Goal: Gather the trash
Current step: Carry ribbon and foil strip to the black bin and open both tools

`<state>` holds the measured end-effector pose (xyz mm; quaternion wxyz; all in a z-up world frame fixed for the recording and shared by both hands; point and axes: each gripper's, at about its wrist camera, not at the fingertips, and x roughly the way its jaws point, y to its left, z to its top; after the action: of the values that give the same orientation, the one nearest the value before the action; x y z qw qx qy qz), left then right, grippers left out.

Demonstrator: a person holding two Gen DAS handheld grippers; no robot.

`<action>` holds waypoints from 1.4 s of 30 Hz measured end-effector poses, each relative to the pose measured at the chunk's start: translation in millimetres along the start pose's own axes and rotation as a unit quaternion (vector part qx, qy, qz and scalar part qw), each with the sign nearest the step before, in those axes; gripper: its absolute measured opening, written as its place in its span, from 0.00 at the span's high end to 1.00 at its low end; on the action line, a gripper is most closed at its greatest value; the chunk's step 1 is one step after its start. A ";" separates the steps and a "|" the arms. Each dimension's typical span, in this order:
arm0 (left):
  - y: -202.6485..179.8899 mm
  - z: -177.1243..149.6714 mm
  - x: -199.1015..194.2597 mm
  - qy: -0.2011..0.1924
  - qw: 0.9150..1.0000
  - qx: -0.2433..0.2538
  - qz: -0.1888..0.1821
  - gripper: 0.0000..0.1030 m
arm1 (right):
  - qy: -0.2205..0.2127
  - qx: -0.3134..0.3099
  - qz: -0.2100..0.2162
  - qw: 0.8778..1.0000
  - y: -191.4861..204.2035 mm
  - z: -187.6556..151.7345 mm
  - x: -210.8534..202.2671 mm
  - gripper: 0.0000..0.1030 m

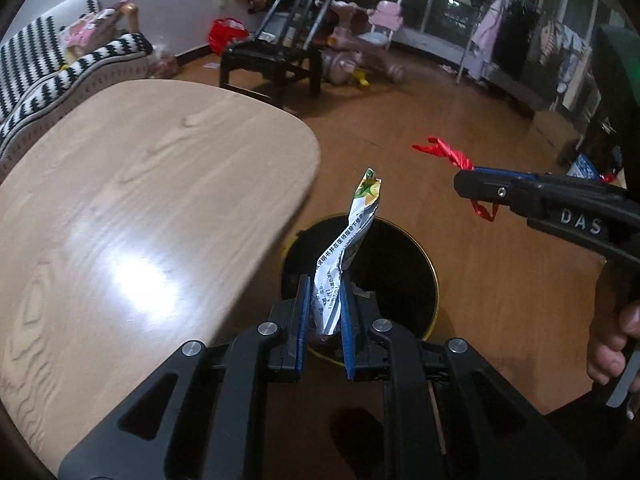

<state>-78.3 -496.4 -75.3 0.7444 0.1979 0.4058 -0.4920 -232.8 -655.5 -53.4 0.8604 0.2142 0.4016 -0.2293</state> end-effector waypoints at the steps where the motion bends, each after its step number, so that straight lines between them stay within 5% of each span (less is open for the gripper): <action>1: -1.2 1.7 3.1 0.002 1.000 0.001 -0.002 0.87 | 0.001 0.003 0.000 1.000 -2.6 -0.1 0.2 0.88; 15: -10.7 13.3 32.1 0.019 1.000 -0.002 -0.019 0.86 | 0.012 0.014 0.000 1.000 -11.9 5.1 11.2 0.88; 18: -12.9 10.9 35.2 0.023 1.000 0.001 -0.019 0.76 | 0.019 0.016 0.001 1.000 -13.7 5.0 14.5 0.88; 20: -14.9 10.6 35.3 0.021 1.000 0.004 -0.018 0.58 | 0.024 0.016 0.000 1.000 -15.0 5.6 16.1 0.81; 22: -18.8 10.7 32.8 0.014 1.000 0.010 -0.016 0.49 | 0.021 0.019 -0.001 1.000 -15.1 6.3 15.4 0.44; 27: -14.5 12.1 19.9 0.000 1.000 0.005 -0.016 0.29 | 0.004 0.017 0.001 1.000 -6.8 9.7 7.6 0.38; 31: 6.3 8.7 -4.5 -0.015 1.000 -0.015 0.001 0.12 | -0.010 0.007 0.003 1.000 9.2 16.1 0.9 0.33; 42: 134.8 -40.0 -119.5 -0.067 0.989 -0.097 0.093 0.09 | -0.032 -0.075 0.070 0.994 150.6 40.0 -2.5 0.29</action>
<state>3.4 -341.4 -17.7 0.8281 0.1285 0.3810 -0.3906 -125.2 -556.2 -0.2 0.9005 0.1695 0.3736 -0.1443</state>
